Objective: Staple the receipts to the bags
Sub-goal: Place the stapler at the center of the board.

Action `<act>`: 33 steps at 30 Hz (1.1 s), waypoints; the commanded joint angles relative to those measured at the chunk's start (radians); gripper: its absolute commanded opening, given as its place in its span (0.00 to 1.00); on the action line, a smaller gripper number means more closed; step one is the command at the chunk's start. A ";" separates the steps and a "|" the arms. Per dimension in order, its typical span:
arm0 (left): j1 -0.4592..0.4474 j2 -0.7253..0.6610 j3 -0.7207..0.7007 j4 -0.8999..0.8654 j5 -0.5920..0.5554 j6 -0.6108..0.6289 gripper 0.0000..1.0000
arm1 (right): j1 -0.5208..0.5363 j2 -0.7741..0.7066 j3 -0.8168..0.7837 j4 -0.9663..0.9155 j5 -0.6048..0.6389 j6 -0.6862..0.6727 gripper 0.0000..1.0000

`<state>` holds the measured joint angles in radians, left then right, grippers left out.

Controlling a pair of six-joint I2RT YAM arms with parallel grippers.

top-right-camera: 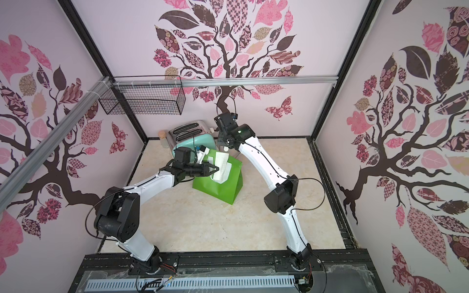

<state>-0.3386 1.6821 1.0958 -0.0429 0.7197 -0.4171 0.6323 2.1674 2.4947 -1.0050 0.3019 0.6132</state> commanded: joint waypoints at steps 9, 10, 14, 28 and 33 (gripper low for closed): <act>0.004 -0.087 0.021 -0.101 -0.050 0.035 0.55 | -0.124 -0.450 -0.556 0.185 0.025 -0.041 0.17; 0.009 -0.104 0.017 -0.109 -0.055 0.033 0.56 | -0.134 -0.493 -0.630 0.209 0.024 -0.045 0.17; 0.018 -0.200 -0.002 -0.134 -0.102 0.018 0.64 | -0.167 -0.656 -0.929 0.281 -0.016 -0.052 0.19; 0.021 -0.534 -0.060 -0.329 -0.458 -0.048 0.95 | -0.189 -0.688 -1.539 0.414 -0.403 -0.069 0.23; 0.021 -0.599 -0.061 -0.425 -0.624 -0.054 0.98 | -0.188 -0.589 -1.541 0.400 -0.430 -0.118 0.26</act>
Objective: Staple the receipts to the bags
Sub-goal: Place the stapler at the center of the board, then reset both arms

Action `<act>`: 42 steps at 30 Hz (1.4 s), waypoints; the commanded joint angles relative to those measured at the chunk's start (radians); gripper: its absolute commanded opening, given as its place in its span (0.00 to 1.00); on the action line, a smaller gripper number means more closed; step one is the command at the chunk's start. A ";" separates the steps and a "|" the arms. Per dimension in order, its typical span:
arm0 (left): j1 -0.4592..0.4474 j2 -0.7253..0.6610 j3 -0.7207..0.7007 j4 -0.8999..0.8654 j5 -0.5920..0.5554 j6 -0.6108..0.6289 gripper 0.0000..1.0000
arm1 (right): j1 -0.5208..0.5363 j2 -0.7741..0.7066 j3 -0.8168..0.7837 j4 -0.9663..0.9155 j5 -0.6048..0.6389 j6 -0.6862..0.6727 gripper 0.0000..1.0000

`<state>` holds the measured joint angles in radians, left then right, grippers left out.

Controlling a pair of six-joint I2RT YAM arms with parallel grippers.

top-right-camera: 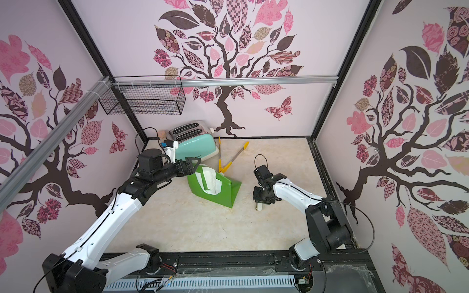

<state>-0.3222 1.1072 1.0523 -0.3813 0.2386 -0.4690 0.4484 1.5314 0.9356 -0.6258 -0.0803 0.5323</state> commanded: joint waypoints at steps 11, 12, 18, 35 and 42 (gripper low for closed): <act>0.005 -0.048 -0.012 -0.231 -0.643 -0.015 0.98 | -0.005 0.003 0.036 0.077 0.059 -0.107 0.84; 0.007 -0.040 -0.021 -0.239 -0.725 -0.019 0.98 | -0.005 -0.028 0.035 0.089 0.089 -0.118 0.89; 0.096 0.027 -0.199 -0.059 -0.992 0.019 0.98 | -0.006 -0.310 -0.176 0.492 0.482 -0.255 1.00; 0.262 0.359 -0.598 1.037 -0.685 0.388 0.98 | -0.271 -0.020 -0.692 1.856 0.479 -0.555 1.00; 0.285 0.455 -0.683 1.289 -0.552 0.415 0.98 | -0.392 0.049 -0.678 1.871 0.325 -0.456 1.00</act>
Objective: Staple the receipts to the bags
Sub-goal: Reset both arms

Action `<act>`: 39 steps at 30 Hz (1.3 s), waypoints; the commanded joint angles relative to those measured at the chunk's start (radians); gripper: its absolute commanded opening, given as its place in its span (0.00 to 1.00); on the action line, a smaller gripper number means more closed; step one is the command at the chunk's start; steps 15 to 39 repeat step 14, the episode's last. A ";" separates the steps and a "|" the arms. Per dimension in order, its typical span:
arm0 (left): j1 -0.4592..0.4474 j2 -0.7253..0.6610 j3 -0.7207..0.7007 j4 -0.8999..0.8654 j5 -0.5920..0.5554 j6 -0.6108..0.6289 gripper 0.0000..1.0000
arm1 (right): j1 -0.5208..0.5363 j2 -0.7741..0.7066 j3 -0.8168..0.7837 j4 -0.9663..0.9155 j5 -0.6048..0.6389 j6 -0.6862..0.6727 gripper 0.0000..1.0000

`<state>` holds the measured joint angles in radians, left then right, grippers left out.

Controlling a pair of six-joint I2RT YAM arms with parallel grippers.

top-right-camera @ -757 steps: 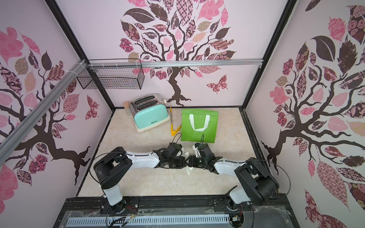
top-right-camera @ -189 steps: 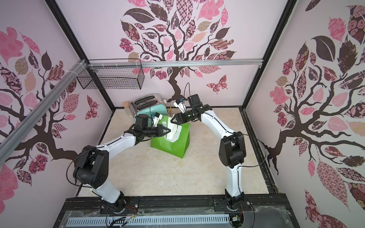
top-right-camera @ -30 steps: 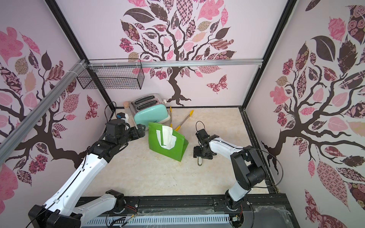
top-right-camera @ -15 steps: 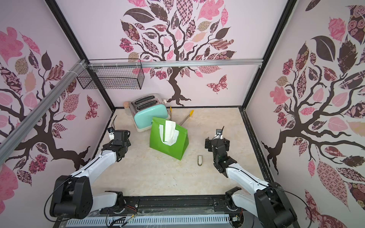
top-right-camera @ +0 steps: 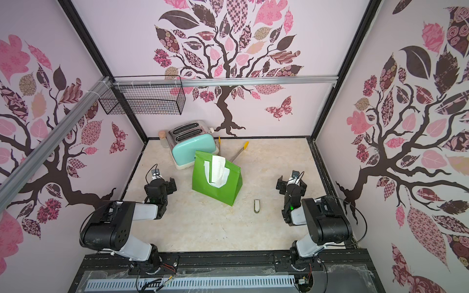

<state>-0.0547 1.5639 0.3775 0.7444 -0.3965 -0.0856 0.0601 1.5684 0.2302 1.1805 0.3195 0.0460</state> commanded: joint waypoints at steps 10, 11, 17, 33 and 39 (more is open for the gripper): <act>0.028 -0.004 -0.005 0.151 0.099 0.024 0.98 | -0.002 0.019 0.031 0.071 -0.106 0.016 1.00; 0.028 -0.004 -0.006 0.151 0.099 0.023 0.98 | -0.003 0.018 0.032 0.070 -0.108 0.017 1.00; 0.028 -0.004 -0.005 0.151 0.099 0.024 0.98 | -0.003 0.018 0.029 0.074 -0.109 0.017 1.00; 0.028 -0.004 -0.005 0.151 0.099 0.024 0.98 | -0.003 0.018 0.029 0.074 -0.109 0.017 1.00; 0.028 -0.004 -0.005 0.151 0.099 0.024 0.98 | -0.003 0.018 0.029 0.074 -0.109 0.017 1.00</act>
